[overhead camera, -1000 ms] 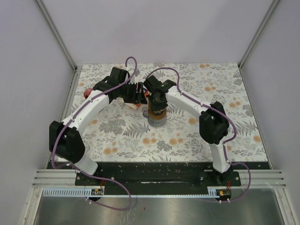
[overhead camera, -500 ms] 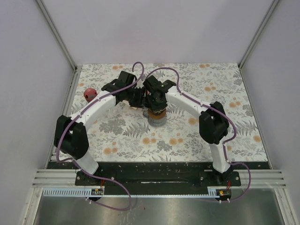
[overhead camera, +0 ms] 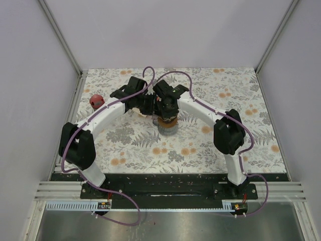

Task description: Place the coffee filter in the dripper

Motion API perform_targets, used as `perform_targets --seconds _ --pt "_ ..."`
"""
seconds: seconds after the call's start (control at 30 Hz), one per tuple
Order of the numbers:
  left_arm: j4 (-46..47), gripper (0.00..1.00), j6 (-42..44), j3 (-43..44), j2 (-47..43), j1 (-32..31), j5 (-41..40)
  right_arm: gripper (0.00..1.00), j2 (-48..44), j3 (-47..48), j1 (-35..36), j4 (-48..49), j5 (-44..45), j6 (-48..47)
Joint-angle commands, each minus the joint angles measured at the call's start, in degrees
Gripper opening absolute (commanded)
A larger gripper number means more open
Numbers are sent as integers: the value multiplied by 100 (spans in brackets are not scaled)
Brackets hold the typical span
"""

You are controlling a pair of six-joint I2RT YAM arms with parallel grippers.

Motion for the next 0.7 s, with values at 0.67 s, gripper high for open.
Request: perform_targets --seconds 0.67 --pt "203 39 271 117 -351 -2 -183 0 -1586 273 -545 386 -1128 -378"
